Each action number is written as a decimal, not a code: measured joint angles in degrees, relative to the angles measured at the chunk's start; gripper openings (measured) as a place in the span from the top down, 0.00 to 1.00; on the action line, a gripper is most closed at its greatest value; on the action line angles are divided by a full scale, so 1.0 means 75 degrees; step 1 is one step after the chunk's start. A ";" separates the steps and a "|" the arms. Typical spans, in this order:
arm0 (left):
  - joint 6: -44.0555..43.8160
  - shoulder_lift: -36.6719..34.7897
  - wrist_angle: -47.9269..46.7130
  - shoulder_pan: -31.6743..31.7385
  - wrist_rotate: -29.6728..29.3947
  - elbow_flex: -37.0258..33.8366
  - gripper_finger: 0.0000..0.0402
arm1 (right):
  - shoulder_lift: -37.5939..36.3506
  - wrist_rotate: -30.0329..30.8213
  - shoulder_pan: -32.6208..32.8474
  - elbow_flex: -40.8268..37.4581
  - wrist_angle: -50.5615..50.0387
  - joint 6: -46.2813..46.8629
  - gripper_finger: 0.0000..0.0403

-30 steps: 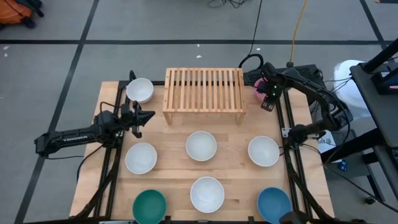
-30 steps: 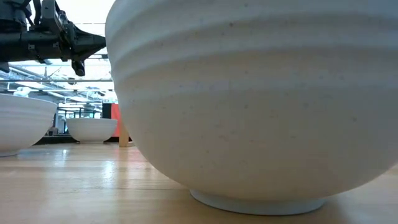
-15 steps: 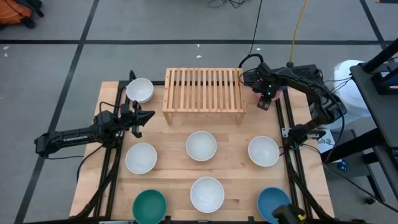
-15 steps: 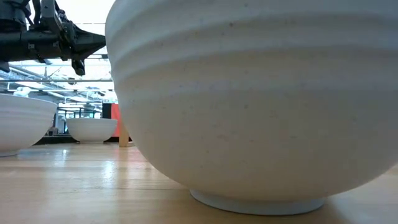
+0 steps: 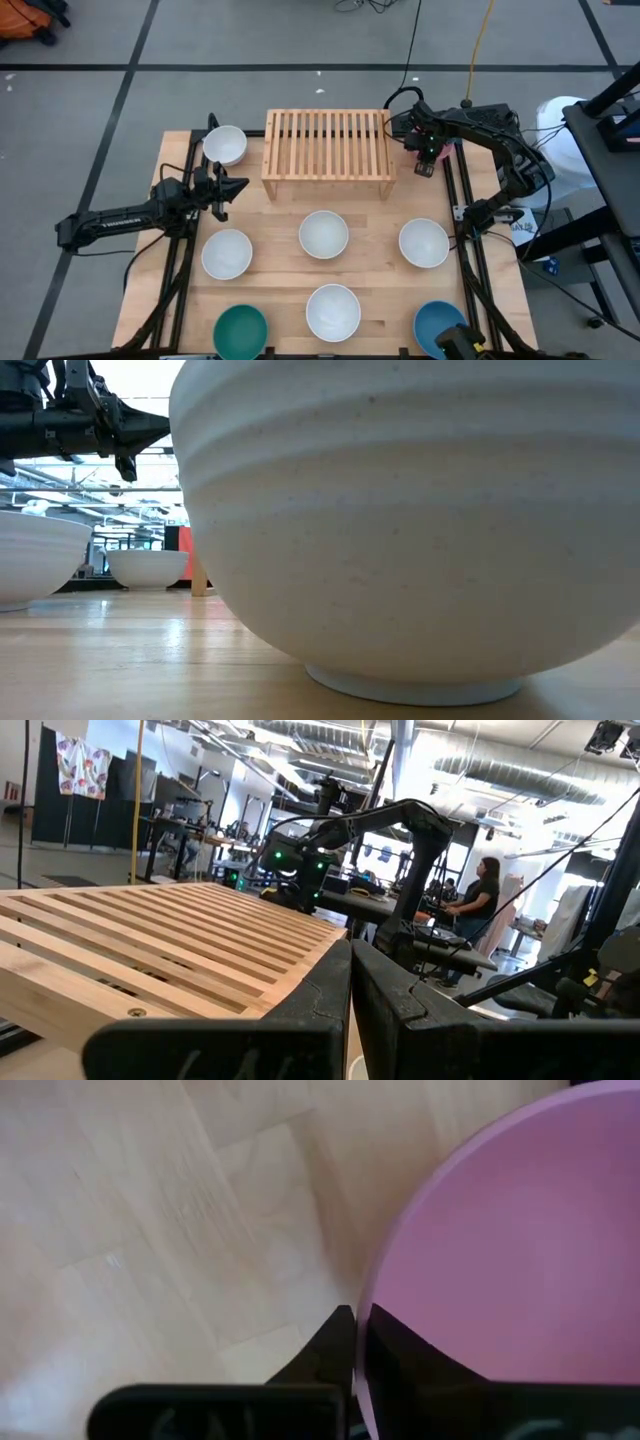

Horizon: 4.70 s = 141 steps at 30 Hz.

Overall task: Place and stack bowls onto a shelf
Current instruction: Put the pink bowl on the shelf, then put the white bowl on the shelf

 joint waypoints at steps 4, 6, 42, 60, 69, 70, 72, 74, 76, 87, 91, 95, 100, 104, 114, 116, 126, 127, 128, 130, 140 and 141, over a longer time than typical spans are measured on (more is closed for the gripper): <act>0.0005 -0.0001 0.0000 0.0001 0.0000 0.0000 0.96 | -0.0114 0.0020 0.0000 0.0000 -0.0050 0.0000 0.99; 0.0024 -0.0001 0.0000 0.0003 0.0000 0.0000 0.96 | -0.0313 0.0015 0.0000 0.0000 -0.0097 -0.0003 0.99; -0.0181 -0.0001 -0.0003 0.0000 0.0000 0.0000 0.96 | -0.1370 -0.1026 0.3319 0.5559 -0.2288 0.1367 1.00; -0.0313 -0.0001 0.0000 0.0000 0.0006 0.0000 0.96 | 0.0937 -0.1019 0.4127 0.5794 -0.2746 0.0496 1.00; -0.0310 0.0002 0.0000 0.0000 0.0006 0.0000 0.96 | 0.1218 -0.1009 0.4130 0.5820 -0.3129 -0.0036 1.00; -0.0307 -0.0001 0.0000 0.0000 0.0006 0.0000 0.96 | 0.1192 -0.1015 0.4130 0.5817 -0.3143 -0.0066 1.00; -0.0309 0.0002 0.0000 0.0002 0.0006 0.0000 0.96 | 0.1118 -0.1155 0.4124 0.5807 -0.3156 -0.0071 1.00; -0.0304 0.0002 0.0000 0.0001 0.0006 0.0000 0.96 | 0.1009 -0.1395 0.4121 0.5802 -0.3191 -0.0069 1.00; -0.0304 0.0000 0.0000 0.0000 0.0006 0.0000 0.96 | 0.0920 -0.1463 0.4124 0.5793 -0.3254 -0.0090 1.00; -0.0298 0.0000 0.0000 0.0001 0.0006 0.0000 0.96 | 0.0874 -0.1442 0.4166 0.5788 -0.3145 -0.0015 0.97; -0.0298 0.0002 0.0000 0.0003 0.0006 0.0000 0.96 | 0.0874 -0.1434 0.4170 0.5785 -0.3060 0.0096 0.92; -0.0301 -0.0001 0.0000 0.0001 0.0006 0.0000 0.96 | 0.0874 -0.1415 0.4217 0.5785 -0.2921 0.0113 0.86; -0.0315 -0.0001 0.0000 0.0003 0.0006 0.0000 0.96 | 0.0772 -0.1378 0.4339 0.5785 -0.2591 0.0034 0.78; -0.0662 0.0002 0.0138 0.0000 0.0006 -0.0003 0.96 | 0.0542 -0.0645 0.4480 0.5785 -0.2179 -0.0080 0.73; -0.3343 -0.0001 0.1080 0.0003 0.0006 -0.0003 0.96 | -0.0384 0.0423 0.4624 0.5785 -0.1707 0.0164 0.70; -0.3713 -0.0001 0.1192 0.0003 0.0006 -0.0003 0.96 | -0.0547 0.0423 0.4622 0.5785 -0.1712 0.0324 0.70; -0.3320 0.0002 0.1430 0.0003 0.0009 0.0121 0.96 | -0.1258 0.0399 0.4622 0.5785 -0.1402 0.0844 0.70; -0.3176 0.0008 0.1327 0.0003 0.0006 0.0270 0.96 | -0.1318 0.0399 0.4625 0.5785 -0.1367 0.0861 0.70; -0.2931 0.0002 0.1063 0.0003 0.0009 0.0484 0.96 | -0.1381 0.0399 0.4624 0.5785 -0.1321 0.0862 0.70; -0.2213 0.0002 -0.0042 -0.0011 0.0159 0.1074 0.97 | -0.1498 0.0399 0.4624 0.5785 -0.1253 0.0864 0.70; -0.0799 0.1101 -0.8075 -0.0017 0.0330 0.5814 0.99 | -0.1948 0.0396 0.4625 0.5785 -0.1050 0.0836 0.70; -0.0933 0.1282 -0.8524 -0.0017 0.0436 0.6227 0.99 | -0.1976 0.0396 0.4623 0.5785 -0.1041 0.0836 0.70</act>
